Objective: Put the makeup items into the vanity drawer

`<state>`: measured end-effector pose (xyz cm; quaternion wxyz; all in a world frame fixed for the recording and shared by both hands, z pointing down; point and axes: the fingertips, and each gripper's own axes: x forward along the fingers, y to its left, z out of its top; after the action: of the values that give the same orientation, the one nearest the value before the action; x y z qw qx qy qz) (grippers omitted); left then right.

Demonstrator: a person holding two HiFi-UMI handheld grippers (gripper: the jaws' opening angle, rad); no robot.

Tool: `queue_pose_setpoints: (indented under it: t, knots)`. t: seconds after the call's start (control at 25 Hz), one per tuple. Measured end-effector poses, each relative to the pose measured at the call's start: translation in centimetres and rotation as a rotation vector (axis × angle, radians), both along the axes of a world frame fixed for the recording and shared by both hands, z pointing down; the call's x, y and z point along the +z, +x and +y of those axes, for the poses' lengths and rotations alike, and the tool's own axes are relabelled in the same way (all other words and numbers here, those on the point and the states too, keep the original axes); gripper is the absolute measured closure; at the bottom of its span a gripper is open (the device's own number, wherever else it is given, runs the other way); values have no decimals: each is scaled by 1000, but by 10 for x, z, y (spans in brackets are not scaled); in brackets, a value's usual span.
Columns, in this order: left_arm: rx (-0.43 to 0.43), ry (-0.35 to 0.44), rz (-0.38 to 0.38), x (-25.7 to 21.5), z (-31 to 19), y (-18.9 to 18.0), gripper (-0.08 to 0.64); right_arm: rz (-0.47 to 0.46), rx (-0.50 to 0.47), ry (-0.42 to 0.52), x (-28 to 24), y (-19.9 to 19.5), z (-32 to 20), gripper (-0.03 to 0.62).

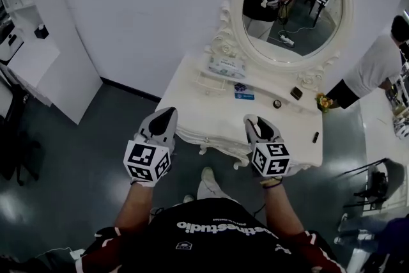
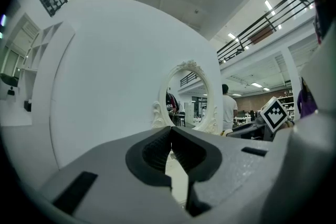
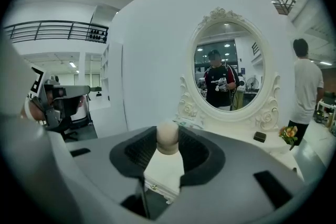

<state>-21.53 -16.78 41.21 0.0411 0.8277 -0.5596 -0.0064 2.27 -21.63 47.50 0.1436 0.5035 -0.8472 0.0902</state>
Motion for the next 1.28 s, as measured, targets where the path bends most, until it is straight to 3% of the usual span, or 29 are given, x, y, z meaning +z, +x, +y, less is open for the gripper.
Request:
queue_pose_setpoints:
  t: [0.4,0.76,1.28]
  knots:
    - [-75,-16,-8,6,-23,-33,554,-27,-62,-9,6,-36,-45,460]
    - [-88,-31,-5,6,-76,-33,554,-15,-107,-47,26,-53,-113,460]
    - [-118,-74,-26,22,-149,-27,554,47,-181,-144,94,-76,-210,460]
